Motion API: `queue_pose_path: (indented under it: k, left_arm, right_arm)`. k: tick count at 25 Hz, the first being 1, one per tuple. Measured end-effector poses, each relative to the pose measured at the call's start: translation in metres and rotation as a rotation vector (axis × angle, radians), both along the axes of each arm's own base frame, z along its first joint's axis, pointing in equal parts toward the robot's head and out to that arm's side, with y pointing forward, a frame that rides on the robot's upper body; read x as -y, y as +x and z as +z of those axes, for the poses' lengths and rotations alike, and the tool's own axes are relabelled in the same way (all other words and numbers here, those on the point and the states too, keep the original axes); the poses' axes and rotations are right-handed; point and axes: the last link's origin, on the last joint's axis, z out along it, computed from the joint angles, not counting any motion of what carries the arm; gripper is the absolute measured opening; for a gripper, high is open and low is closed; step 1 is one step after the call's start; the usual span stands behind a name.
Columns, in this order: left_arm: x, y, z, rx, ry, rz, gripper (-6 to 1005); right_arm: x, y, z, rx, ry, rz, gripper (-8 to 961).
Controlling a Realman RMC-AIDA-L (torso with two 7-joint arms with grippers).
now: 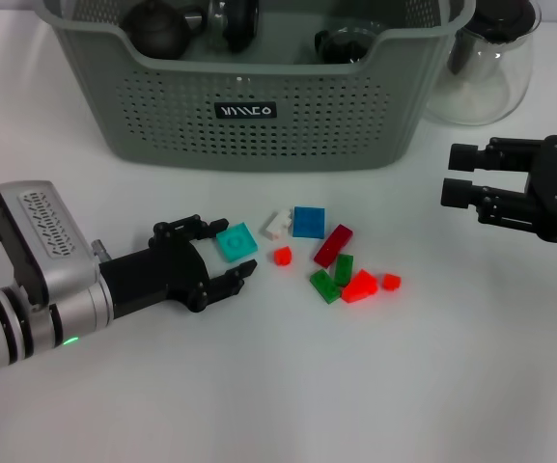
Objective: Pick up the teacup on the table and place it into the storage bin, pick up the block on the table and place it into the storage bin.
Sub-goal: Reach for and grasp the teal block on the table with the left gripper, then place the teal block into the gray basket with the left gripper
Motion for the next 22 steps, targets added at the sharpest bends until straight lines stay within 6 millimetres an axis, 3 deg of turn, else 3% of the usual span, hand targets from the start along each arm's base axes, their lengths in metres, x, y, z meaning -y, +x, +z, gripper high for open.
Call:
queue_pose_path:
  k: [6, 11, 15, 18, 22]
  left_arm:
    - [-0.001, 0.001, 0.002, 0.007, 0.009, -0.005, 675]
    - [-0.002, 0.000, 0.002, 0.002, 0.015, 0.000, 467]
    - [0.000, -0.002, 0.005, 0.006, 0.016, 0.000, 423]
    - [0.002, -0.003, 0.013, 0.041, 0.012, 0.010, 401]
    - [0.008, -0.006, 0.039, 0.116, 0.002, 0.037, 401]
  right_arm:
    - [0.001, 0.000, 0.000, -0.002, -0.003, 0.001, 534]
    - [0.002, 0.001, 0.000, -0.003, -0.004, -0.001, 534]
    - [0.002, 0.001, 0.000, -0.003, -0.003, -0.001, 534]
    - [0.002, 0.001, 0.000, -0.003, -0.003, -0.001, 534]
    - [0.002, 0.001, 0.000, -0.003, -0.003, -0.002, 535]
